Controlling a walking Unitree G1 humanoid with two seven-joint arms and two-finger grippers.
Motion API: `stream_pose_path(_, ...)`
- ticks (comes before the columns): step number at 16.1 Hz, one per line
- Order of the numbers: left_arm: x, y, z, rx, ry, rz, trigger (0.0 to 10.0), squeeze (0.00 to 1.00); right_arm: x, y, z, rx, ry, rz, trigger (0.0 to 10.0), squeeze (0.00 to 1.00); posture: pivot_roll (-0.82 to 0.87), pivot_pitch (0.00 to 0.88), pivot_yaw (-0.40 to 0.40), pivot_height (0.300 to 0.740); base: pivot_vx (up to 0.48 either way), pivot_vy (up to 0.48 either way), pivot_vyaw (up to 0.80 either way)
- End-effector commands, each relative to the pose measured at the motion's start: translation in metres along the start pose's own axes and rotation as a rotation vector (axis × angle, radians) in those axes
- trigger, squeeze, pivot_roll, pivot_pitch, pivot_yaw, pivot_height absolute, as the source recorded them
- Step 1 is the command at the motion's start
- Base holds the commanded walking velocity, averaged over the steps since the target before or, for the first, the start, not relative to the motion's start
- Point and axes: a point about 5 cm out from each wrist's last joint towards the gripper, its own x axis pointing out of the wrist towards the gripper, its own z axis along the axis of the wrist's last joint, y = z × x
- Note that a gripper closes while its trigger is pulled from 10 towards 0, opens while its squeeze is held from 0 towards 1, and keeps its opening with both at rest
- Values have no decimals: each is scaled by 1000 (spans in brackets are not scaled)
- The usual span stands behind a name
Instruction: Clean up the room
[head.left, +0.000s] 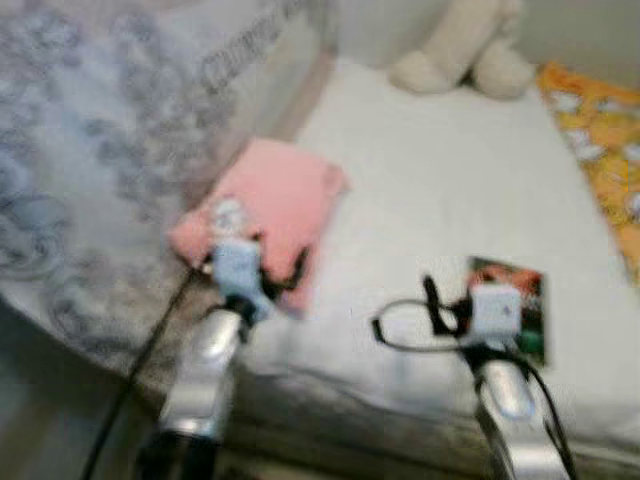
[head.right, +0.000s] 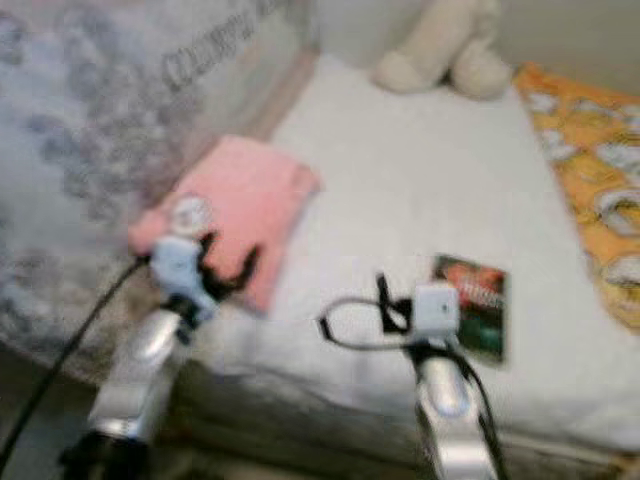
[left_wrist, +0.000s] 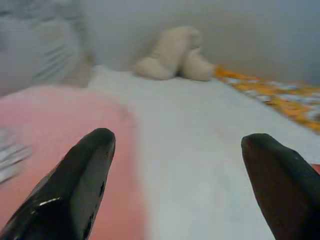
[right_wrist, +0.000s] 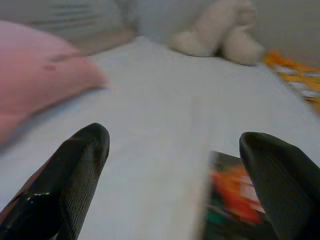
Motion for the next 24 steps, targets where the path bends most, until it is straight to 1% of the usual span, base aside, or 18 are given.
stream_pose_path(1,-1,8,1,17,3,14,10000,0,2,7,2,6,2,16,10000,0,31,0,-6,740,0,-480,0)
stream_pose_path(3,-8,14,-8,30,35,14,10000,0,0,6,0,0,4,11,10000,0,23,0,-1,740,0,-480,0)
stream_pose_path(4,-25,20,-20,30,86,29,10000,0,-15,0,-9,-2,39,7,10000,0,19,0,-2,740,0,-480,0)
stream_pose_path(5,-28,20,-21,32,88,28,10000,0,-19,-2,-12,-6,47,11,10000,0,26,0,-5,740,0,-480,0)
stream_pose_path(8,-27,15,-18,37,76,14,10000,0,-23,0,-15,-12,60,32,10000,0,37,0,-10,740,0,-480,0)
stream_pose_path(11,-27,21,-22,30,104,32,10000,0,-19,2,-19,-14,74,47,10000,0,38,0,-8,740,0,-480,0)
stream_pose_path(12,-21,25,-42,-4,241,38,10000,0,-14,2,-34,26,157,38,10000,0,49,0,-11,740,0,0,0)
stream_pose_path(13,-18,21,-80,-54,500,-18,10000,0,-11,10,-63,76,328,79,10000,0,54,0,-15,740,0,0,0)
stream_pose_path(14,-27,12,-109,10,734,-92,10000,0,-11,19,-88,85,496,149,10000,0,48,0,-13,740,0,0,0)
stream_pose_path(15,-40,9,-128,41,882,-79,10000,0,-15,21,-107,68,654,175,10000,0,48,0,-9,740,0,0,0)
stream_pose_path(16,-51,6,-140,87,980,-54,10000,0,-21,23,-118,81,781,204,10000,0,54,0,-13,740,0,0,0)
stream_pose_path(17,-58,5,-145,113,1026,-46,10000,0,-25,23,-123,93,836,209,10000,0,39,0,-10,740,0,0,0)
stream_pose_path(18,-74,4,-156,134,1107,-2,10000,0,-30,20,-129,73,894,195,10000,0,25,0,-4,740,0,0,0)
stream_pose_path(19,-86,-2,-164,174,1182,-25,10000,0,-37,18,-136,49,949,187,10000,0,-5,0,13,740,0,0,0)
stream_pose_path(20,-88,-8,-167,191,1209,-59,10000,0,-41,18,-139,51,983,181,10000,0,-11,0,20,740,0,0,0)
stream_pose_path(22,-84,-16,-167,167,1191,-73,10000,0,-44,20,-142,54,999,187,10000,0,-9,0,23,740,0,0,0)
stream_pose_path(23,-80,-14,-165,170,1184,-62,10000,0,-47,23,-144,74,1013,191,10000,0,-5,0,22,740,0,0,0)
stream_pose_path(24,-79,-12,-164,184,1182,-58,10000,0,-52,23,-146,68,1032,195,10000,0,-5,0,20,740,0,0,0)
